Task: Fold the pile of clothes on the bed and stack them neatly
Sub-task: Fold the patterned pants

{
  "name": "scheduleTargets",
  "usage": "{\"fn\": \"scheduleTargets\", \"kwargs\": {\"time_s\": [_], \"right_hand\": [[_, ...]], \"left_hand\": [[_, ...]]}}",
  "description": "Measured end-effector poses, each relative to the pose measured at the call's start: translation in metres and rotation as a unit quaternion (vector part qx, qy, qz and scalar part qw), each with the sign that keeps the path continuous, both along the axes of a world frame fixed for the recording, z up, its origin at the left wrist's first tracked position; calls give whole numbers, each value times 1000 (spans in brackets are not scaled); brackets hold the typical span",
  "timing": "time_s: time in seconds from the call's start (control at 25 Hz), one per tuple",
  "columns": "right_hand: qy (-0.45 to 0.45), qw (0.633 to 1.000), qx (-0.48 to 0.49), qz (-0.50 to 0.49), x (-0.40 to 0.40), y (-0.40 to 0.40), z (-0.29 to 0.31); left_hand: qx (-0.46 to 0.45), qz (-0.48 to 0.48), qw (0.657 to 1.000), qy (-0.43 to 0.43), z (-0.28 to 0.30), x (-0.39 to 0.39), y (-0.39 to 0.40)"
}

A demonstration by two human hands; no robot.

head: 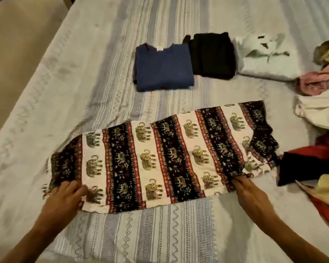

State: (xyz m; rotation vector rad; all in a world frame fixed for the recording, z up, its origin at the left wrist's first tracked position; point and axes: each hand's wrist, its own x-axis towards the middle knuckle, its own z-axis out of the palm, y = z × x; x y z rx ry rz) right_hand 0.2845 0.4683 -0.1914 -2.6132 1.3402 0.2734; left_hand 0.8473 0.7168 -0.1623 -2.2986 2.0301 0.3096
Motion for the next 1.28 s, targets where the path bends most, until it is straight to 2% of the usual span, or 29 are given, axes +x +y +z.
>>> {"fn": "scheduleTargets", "kwargs": {"time_s": [0.12,0.2,0.24,0.32,0.36,0.44,0.52,0.64,0.72,0.76,0.88,1.0,1.08,1.16,1.28], "right_hand": [[16,999,-20,44,-6,-16,11],[41,997,-15,59,-8,-22,16],[44,997,-11,61,-7,-22,18],[39,997,-4,64,-2,-22,25],[38,997,-8,62,0,-21,27],[34,998,-10,57,5,-15,32],[27,997,-8,69,14,-3,35],[11,996,13,91,31,24,31],[7,995,13,99,39,35,27],[12,995,5,103,40,38,26],[72,989,-25,130,27,41,24],[123,983,-45,128,9,40,25],[129,982,-69,123,-1,34,24],[114,979,-103,133,-16,24,23],[102,973,-148,144,-33,0,25]], "left_hand": [[11,233,972,3,8,1,-1],[27,280,960,13,18,10,-10],[24,250,968,0,24,16,-14],[9,118,990,-77,39,37,-16],[10,55,993,-108,48,53,-15],[15,-5,989,-147,52,86,0],[67,5,988,-142,32,109,35],[137,87,985,-65,5,109,79],[137,124,981,-51,22,66,75],[113,109,987,-41,32,35,64],[7,-18,999,33,44,-78,23],[41,-98,987,123,27,-182,-30],[56,-117,979,157,12,-244,-74],[101,-95,972,191,5,-303,-115],[67,-60,981,171,0,-360,-154]]}}
